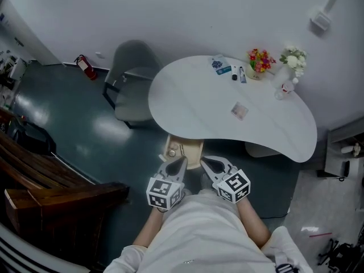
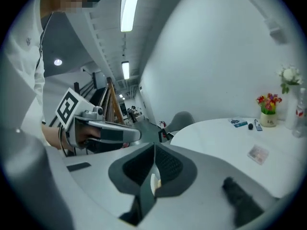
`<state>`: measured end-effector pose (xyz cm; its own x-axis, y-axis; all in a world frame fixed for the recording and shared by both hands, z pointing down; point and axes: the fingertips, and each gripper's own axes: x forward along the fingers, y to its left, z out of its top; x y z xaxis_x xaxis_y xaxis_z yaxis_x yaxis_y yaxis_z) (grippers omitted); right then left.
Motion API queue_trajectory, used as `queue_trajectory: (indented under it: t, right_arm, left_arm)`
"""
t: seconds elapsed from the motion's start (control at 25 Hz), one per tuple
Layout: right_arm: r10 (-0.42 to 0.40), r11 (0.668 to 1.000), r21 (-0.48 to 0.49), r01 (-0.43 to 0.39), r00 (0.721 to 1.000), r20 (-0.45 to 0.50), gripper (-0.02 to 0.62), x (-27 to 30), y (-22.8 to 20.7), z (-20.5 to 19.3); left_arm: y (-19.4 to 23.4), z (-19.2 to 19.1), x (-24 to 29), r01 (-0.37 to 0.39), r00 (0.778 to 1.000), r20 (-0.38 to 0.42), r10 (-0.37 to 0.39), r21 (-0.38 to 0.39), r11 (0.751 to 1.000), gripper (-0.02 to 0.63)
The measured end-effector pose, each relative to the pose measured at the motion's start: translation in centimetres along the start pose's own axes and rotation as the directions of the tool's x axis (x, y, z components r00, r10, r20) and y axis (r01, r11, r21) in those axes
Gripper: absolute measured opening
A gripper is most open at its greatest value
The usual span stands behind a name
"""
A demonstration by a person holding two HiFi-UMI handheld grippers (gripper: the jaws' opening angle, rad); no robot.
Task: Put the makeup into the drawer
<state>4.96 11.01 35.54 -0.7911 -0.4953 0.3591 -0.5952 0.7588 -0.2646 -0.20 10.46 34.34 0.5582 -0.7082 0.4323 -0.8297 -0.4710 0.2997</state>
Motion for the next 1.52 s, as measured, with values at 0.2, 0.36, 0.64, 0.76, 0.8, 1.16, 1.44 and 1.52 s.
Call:
queue_trajectory:
  t: [0.2, 0.36, 0.64, 0.76, 0.8, 1.16, 1.44, 1.52]
  right_arm:
    - [0.009, 0.998, 0.061, -0.012, 0.999, 0.036, 0.014, -1.1, 0.6, -0.1]
    - [-0.007, 0.997, 0.082, 0.004, 0.999, 0.034, 0.014, -2.0, 0.3, -0.7]
    - [-0.023, 0.996, 0.081, 0.021, 1.0, 0.016, 0.014, -3.2, -0.6, -1.4]
    - [-0.023, 0.996, 0.083, 0.022, 1.0, 0.01, 0.014, -3.7, -1.2, -1.6]
    - [-0.023, 0.997, 0.079, 0.022, 1.0, 0.006, 0.014, -3.8, -1.4, -1.7]
    - [-0.049, 0.996, 0.066, 0.053, 0.997, -0.059, 0.018, -5.0, -5.3, -3.1]
    - [-0.075, 0.996, 0.024, 0.081, 0.983, -0.167, 0.128, -5.6, -11.2, -4.9]
    - [-0.096, 0.995, 0.0, 0.098, 0.976, -0.198, 0.154, -5.6, -13.6, -5.3]
  left_arm:
    - [-1.6, -0.8, 0.7, 0.038, 0.999, -0.019, -0.038, 0.009, 0.999, 0.009]
    - [-2.8, -1.2, 1.1, 0.063, 0.998, -0.032, -0.063, 0.021, 0.998, 0.009]
    - [-4.3, -1.7, 2.1, 0.077, 0.996, -0.054, -0.076, 0.024, 0.997, 0.009]
    - [-4.9, -1.6, 2.5, 0.082, 0.995, -0.052, -0.08, 0.028, 0.996, 0.009]
    - [-5.1, -1.5, 2.7, 0.082, 0.995, -0.05, -0.081, 0.031, 0.996, 0.009]
    - [-6.3, -1.8, 4.7, 0.074, 0.996, -0.06, -0.072, 0.024, 0.997, 0.009]
    - [-7.2, -2.3, 5.9, 0.054, 0.996, -0.066, -0.054, 0.007, 0.998, 0.009]
    - [-7.4, -2.5, 6.2, 0.048, 0.996, -0.07, -0.048, 0.001, 0.999, 0.009]
